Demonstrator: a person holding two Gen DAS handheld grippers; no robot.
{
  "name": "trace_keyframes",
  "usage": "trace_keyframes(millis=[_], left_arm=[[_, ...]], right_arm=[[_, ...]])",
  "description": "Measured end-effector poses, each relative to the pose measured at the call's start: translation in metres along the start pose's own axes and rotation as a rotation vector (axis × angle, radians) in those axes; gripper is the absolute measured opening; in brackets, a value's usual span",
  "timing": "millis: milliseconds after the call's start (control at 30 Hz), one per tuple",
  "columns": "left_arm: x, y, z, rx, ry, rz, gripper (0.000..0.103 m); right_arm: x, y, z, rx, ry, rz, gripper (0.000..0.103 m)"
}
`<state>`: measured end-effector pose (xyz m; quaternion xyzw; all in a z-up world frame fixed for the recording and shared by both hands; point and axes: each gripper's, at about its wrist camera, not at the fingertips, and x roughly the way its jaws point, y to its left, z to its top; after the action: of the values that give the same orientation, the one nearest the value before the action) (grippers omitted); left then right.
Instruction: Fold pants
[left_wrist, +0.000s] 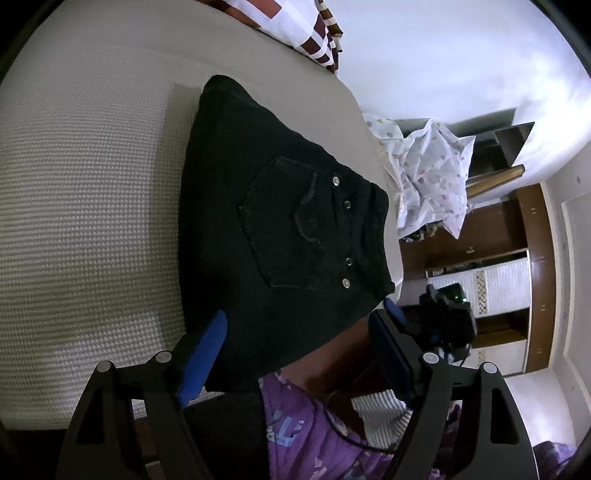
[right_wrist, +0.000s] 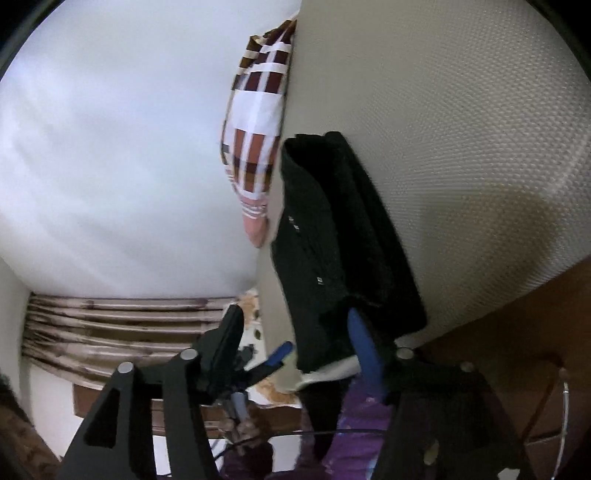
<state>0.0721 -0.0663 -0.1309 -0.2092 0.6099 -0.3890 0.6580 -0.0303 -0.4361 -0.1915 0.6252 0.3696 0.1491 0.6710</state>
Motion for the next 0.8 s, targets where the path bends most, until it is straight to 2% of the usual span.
trace_keyframes(millis=[100, 500, 633, 700, 733, 767, 800], left_arm=[[0.002, -0.002, -0.002, 0.010, 0.007, 0.005, 0.079], [0.000, -0.001, -0.004, 0.000, 0.001, 0.015, 0.079], [0.001, 0.000, -0.005, -0.005, -0.002, 0.011, 0.079], [0.002, -0.001, -0.006, -0.003, 0.000, 0.011, 0.079], [0.003, -0.002, -0.006, 0.000, 0.001, 0.016, 0.079], [0.003, -0.003, -0.006, 0.002, 0.003, 0.021, 0.079], [0.003, -0.004, -0.006, 0.001, 0.004, 0.022, 0.079]], right_arm=[[0.002, -0.009, 0.000, 0.037, -0.006, 0.012, 0.058], [0.008, 0.012, 0.003, -0.058, -0.010, -0.041, 0.058], [0.016, -0.001, 0.010, 0.003, -0.004, -0.008, 0.059], [0.026, 0.004, 0.012, -0.029, 0.003, -0.041, 0.058], [0.030, 0.006, 0.012, -0.047, 0.000, -0.078, 0.044], [0.033, 0.008, 0.013, -0.060, 0.004, -0.112, 0.014], [0.035, 0.008, 0.013, -0.069, 0.012, -0.142, 0.015]])
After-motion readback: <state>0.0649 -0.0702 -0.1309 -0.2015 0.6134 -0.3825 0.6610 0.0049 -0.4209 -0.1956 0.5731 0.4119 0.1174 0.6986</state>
